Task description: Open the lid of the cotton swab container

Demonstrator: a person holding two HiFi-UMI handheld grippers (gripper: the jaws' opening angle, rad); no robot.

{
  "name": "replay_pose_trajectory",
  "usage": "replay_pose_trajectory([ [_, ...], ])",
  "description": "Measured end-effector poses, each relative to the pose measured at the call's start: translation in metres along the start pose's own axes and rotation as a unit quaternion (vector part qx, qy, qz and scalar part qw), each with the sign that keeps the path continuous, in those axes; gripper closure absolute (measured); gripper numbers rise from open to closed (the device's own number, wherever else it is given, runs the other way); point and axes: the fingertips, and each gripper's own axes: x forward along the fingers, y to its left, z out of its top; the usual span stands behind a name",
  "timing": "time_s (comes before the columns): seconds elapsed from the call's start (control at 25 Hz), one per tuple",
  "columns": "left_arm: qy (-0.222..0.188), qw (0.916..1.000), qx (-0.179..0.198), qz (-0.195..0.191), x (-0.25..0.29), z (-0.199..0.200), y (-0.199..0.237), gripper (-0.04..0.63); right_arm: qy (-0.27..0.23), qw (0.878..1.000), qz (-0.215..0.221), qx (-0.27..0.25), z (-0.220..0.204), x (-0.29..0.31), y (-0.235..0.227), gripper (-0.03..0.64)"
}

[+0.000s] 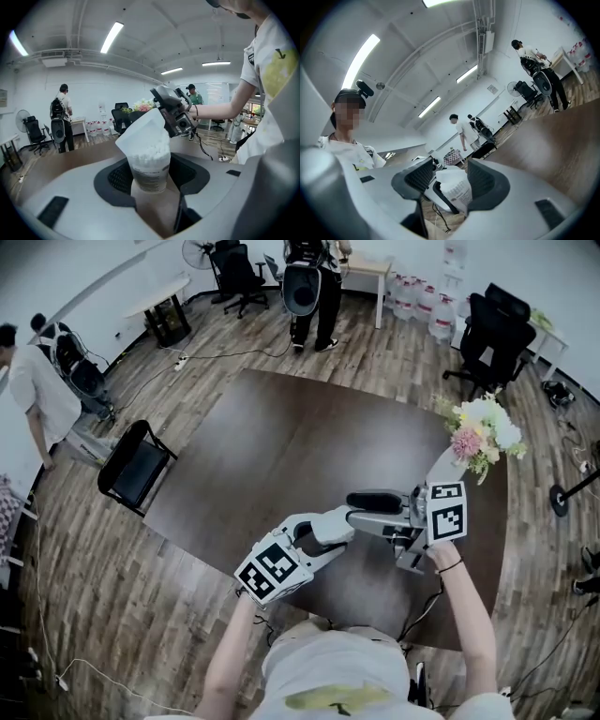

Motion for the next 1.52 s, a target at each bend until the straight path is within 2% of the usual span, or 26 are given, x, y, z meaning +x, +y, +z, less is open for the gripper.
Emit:
replay_pose_trajectory([
  [0.08, -0.002, 0.9995, -0.013, 0.027, -0.004, -0.004, 0.009, 0.359, -0.008, 1.000, -0.011, -0.010, 0.001, -0.004, -0.001, 0.396],
  [0.24, -0.009, 0.9953, -0.040, 0.088, -0.010, -0.008, 0.028, 0.359, -0.010, 0.997, -0.055, -0.053, -0.002, -0.012, -0.008, 0.451],
  [0.4, -0.021, 0.9886, -0.059, 0.137, -0.017, -0.009, 0.044, 0.359, -0.017, 0.987, -0.119, -0.109, -0.004, -0.020, -0.018, 0.557],
  [0.48, -0.028, 0.9841, -0.067, 0.162, -0.021, -0.009, 0.051, 0.359, -0.019, 0.980, -0.145, -0.135, -0.006, -0.024, -0.021, 0.580],
  [0.8, -0.034, 0.9638, -0.093, 0.248, -0.039, -0.016, 0.072, 0.359, -0.057, 0.953, -0.233, -0.183, -0.007, -0.047, -0.032, 0.594],
  [1.08, -0.040, 0.9473, -0.123, 0.293, -0.051, -0.027, 0.081, 0.359, -0.088, 0.931, -0.296, -0.197, -0.014, -0.066, -0.042, 0.595],
  [1.32, -0.046, 0.9353, -0.134, 0.324, -0.063, -0.035, 0.085, 0.359, -0.100, 0.907, -0.338, -0.229, -0.018, -0.074, -0.044, 0.595],
  [1.52, -0.049, 0.9278, -0.143, 0.341, -0.072, -0.042, 0.087, 0.359, -0.121, 0.895, -0.365, -0.225, -0.021, -0.082, -0.046, 0.595],
])
